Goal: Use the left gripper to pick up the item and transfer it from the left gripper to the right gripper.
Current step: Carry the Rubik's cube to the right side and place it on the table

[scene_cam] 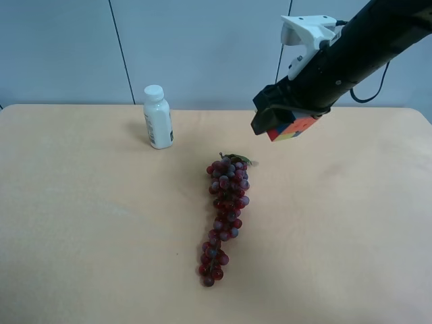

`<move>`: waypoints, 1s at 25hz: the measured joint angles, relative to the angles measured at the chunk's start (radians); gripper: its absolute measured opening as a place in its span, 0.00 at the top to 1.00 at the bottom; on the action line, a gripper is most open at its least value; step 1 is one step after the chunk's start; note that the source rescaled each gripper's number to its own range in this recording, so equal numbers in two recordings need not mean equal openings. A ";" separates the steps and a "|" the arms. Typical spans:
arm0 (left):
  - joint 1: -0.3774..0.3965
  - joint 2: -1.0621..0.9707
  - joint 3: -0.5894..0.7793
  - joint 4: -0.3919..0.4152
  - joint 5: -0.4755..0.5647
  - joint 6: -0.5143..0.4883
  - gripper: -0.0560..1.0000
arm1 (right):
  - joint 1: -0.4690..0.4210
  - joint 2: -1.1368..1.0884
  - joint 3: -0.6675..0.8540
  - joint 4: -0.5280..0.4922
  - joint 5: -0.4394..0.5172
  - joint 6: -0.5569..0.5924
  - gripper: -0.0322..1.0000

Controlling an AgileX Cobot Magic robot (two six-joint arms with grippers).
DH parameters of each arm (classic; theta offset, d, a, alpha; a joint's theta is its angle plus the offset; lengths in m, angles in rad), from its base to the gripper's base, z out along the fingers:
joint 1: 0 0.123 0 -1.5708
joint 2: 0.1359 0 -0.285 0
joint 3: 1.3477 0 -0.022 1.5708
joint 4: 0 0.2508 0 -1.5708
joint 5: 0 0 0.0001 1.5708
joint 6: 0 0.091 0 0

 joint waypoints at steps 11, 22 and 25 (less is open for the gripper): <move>0.000 0.000 0.000 0.000 0.000 -0.001 0.18 | -0.279 0.044 0.000 -0.046 0.063 -0.001 0.96; 0.000 0.000 0.000 0.000 0.000 0.000 0.18 | -0.324 0.269 -0.001 0.000 -0.026 -0.105 0.96; 0.000 0.000 0.000 0.000 -0.002 0.000 0.18 | -0.324 0.320 -0.001 0.008 -0.050 -0.143 0.96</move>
